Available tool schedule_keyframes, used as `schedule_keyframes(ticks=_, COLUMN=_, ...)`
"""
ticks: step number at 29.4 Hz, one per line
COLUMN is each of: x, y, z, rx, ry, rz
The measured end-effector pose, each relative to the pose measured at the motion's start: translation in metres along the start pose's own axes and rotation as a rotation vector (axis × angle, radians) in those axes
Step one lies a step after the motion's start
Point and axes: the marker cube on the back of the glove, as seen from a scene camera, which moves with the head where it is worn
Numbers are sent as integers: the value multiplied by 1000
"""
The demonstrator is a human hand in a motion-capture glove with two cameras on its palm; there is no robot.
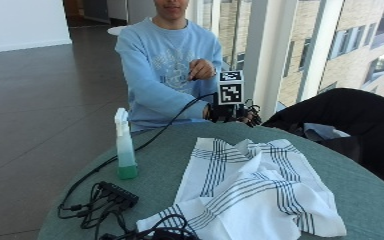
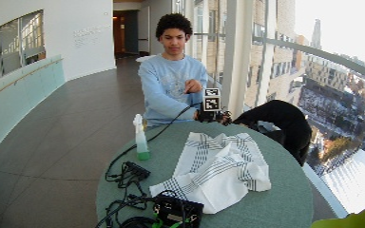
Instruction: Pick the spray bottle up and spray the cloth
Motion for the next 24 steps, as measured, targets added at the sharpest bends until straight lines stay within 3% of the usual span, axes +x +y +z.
schedule_keyframes(ticks=24, x=17, y=-5, z=-16, rx=-10, ry=8, rz=38)
